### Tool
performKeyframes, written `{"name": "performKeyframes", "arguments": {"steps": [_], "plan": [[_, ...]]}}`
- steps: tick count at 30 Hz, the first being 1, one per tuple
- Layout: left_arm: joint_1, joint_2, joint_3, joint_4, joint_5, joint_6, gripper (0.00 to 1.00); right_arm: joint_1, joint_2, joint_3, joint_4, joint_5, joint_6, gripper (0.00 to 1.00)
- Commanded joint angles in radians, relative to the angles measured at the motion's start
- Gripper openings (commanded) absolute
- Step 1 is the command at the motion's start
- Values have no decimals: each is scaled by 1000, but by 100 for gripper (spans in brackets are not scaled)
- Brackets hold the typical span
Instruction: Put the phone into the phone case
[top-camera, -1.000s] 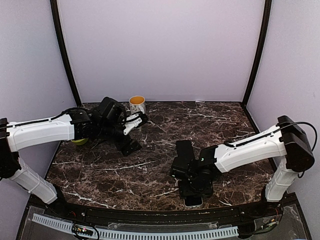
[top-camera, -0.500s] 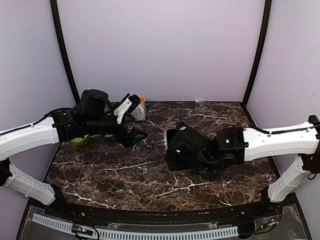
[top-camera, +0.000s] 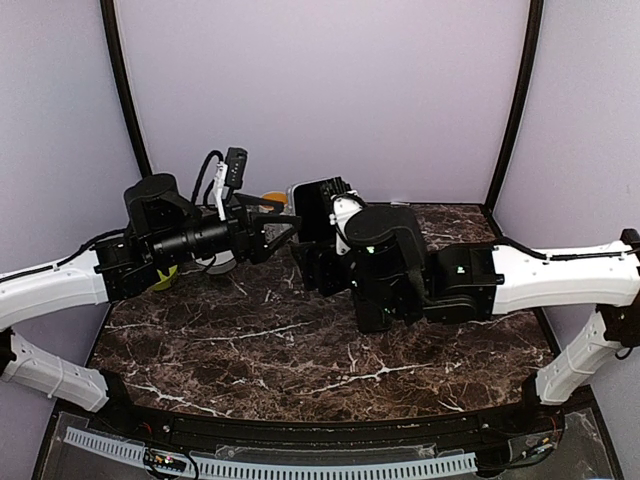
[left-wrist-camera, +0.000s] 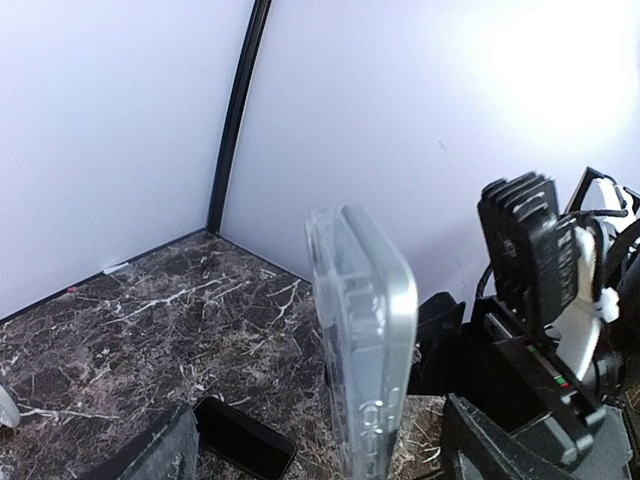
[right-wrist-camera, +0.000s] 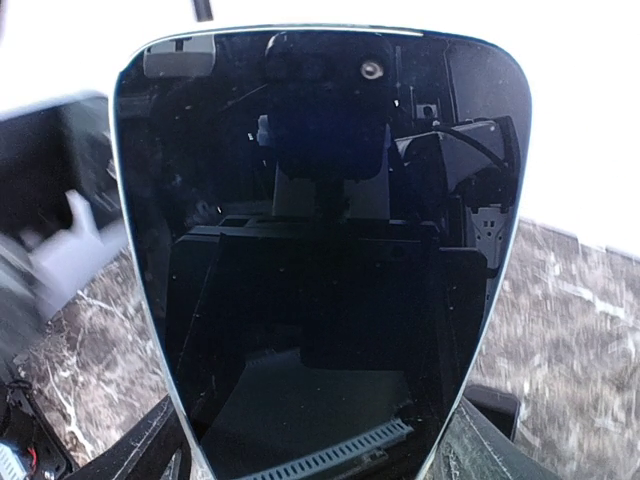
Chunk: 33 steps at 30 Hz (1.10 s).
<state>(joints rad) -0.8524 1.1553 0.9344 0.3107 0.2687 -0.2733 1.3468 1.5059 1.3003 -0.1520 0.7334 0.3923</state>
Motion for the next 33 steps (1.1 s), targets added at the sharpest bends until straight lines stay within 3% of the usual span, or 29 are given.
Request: {"name": "performKeyframes", "arguments": {"steps": [1, 9, 14, 16, 19, 21, 26, 28, 33], "plan": [[-13, 30, 47, 52, -28, -2, 84, 9, 12, 44, 181, 6, -115, 25], [-19, 69, 71, 100, -17, 16, 54, 9, 20, 48, 175, -9, -155, 25], [-20, 73, 72, 107, -6, 18, 12, 8, 23, 48, 170, -15, -159, 25], [-19, 71, 67, 102, 4, 24, 2, 6, 24, 49, 167, -19, -156, 25], [-19, 66, 60, 98, 8, 33, 0, 2, 21, 51, 156, -27, -148, 27], [-21, 60, 52, 97, 5, 40, 0, -7, 9, 44, 155, -35, -140, 35], [-20, 30, 40, 103, 30, 83, 0, -43, -60, -9, 155, -136, -120, 82], [-19, 16, 35, 103, 40, 107, 0, -59, -99, -31, 155, -209, -141, 95], [-20, -27, 33, 76, 121, 194, 0, -114, -205, -42, 31, -543, -247, 99]]}}
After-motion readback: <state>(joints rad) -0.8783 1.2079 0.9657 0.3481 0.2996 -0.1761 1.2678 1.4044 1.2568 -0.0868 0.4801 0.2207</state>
